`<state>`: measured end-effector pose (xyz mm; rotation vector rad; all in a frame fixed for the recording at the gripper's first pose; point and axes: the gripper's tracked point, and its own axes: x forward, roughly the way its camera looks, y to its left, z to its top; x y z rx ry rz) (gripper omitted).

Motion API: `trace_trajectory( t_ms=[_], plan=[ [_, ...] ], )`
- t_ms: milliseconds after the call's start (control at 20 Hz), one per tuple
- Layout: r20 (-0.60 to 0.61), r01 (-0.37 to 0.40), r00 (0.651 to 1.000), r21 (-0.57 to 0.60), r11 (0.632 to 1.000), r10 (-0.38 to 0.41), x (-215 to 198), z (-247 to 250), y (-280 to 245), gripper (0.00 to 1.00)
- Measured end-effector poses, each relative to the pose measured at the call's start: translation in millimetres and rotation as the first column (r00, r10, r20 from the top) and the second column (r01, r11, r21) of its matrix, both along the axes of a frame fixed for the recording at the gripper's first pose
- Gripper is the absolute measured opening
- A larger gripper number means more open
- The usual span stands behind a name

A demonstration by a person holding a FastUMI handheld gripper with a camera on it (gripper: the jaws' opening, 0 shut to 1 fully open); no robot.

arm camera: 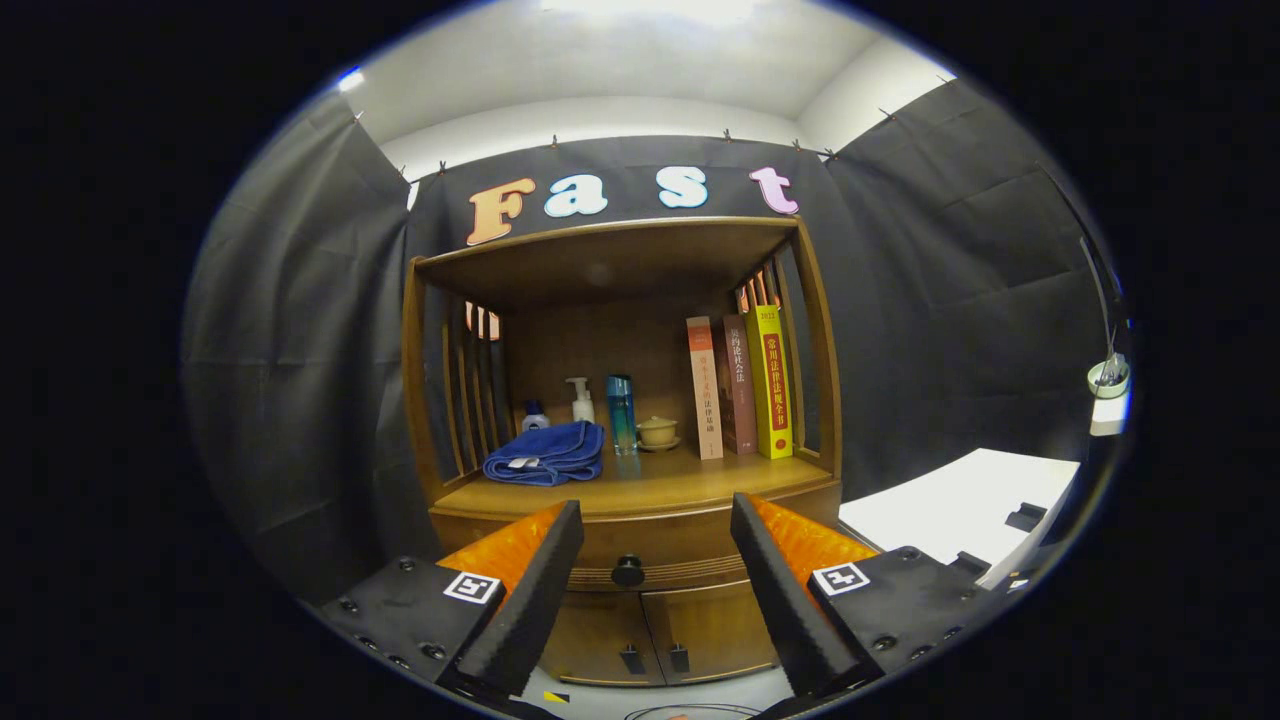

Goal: Pull open the drawer, take out the items inside it, and place them on the countertop above the cabinet.

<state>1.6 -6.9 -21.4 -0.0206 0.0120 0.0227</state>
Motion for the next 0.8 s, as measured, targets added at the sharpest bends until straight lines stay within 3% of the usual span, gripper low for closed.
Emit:
trace_trajectory(
  t_ms=[400, 700, 800],
  plan=[
    [-0.051, -0.023, 0.998, 0.009, 1.000, 0.024, 43.1, -60.4, 10.2, 0.98],
    [-0.018, -0.087, 0.996, -0.043, 0.995, 0.086, 84.7, -111.0, 40.0, 0.98],
    [-0.074, -0.110, 0.992, -0.049, 0.993, 0.107, 87.2, -139.2, 48.6, 0.98]
  ],
)
